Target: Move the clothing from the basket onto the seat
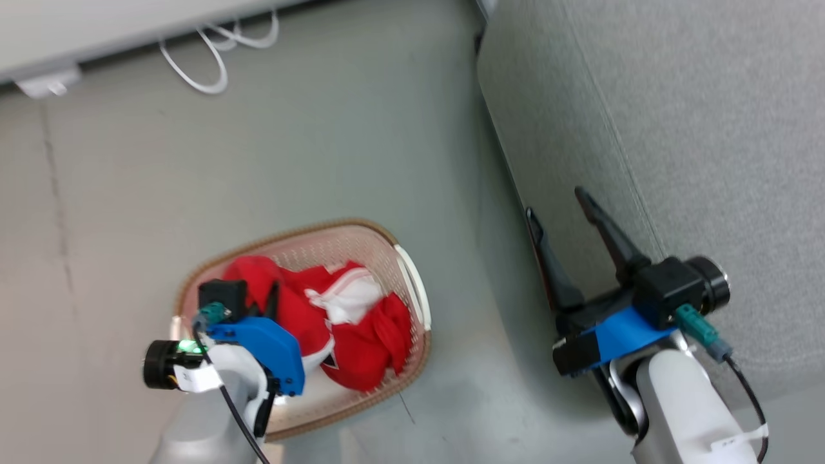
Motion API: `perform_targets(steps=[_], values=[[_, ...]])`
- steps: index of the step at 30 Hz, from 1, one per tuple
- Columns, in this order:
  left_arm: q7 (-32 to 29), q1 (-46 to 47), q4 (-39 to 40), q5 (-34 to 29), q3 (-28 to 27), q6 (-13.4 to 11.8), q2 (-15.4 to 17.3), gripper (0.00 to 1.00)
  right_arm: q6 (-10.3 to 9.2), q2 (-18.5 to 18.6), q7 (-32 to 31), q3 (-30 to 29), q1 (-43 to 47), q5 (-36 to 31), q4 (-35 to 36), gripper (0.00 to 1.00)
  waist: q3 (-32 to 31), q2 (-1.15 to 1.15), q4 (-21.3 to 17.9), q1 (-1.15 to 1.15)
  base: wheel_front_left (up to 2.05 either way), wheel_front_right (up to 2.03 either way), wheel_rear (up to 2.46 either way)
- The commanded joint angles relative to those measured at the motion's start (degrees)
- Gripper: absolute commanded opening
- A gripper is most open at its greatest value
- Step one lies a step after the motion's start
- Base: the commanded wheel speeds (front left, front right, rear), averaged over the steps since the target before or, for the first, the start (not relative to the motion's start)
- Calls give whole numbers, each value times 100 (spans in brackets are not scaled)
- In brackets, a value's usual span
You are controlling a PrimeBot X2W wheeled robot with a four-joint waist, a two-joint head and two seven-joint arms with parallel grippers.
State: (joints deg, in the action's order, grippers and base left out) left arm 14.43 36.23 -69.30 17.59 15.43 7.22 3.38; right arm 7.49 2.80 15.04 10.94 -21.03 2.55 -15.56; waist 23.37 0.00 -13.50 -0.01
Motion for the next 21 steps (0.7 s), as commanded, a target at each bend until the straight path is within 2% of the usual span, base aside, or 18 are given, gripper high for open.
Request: perform_targets(steps=[1, 7, 11, 15, 21], values=[[46, -105, 89, 37, 101, 31, -23, 0, 0, 16, 21, 1, 135, -19, -40, 100, -617, 0, 365, 1, 0, 0, 0], [7, -482, 1049, 726, 1408, 26, -48, 0, 0, 16, 21, -63, 583, -82, -310, 100, -1402, 0, 597, 1, 0, 0, 0], [-48, -481, 1540, 1105, 2046, 27, -45, 0, 0, 15, 21, -108, 832, -149, -415, 100, -1785, 0, 700, 1, 0, 0, 0], [-107, -308, 1844, 1282, 2538, 28, -46, 0, 0, 15, 9, -133, 1031, -162, -433, 100, -2032, 0, 755, 1, 0, 0, 0], [-161, 12, 2193, 1551, 2980, 27, -46, 0, 0, 15, -47, -94, 1199, -136, -409, 100, -2272, 0, 826, 1, 0, 0, 0]])
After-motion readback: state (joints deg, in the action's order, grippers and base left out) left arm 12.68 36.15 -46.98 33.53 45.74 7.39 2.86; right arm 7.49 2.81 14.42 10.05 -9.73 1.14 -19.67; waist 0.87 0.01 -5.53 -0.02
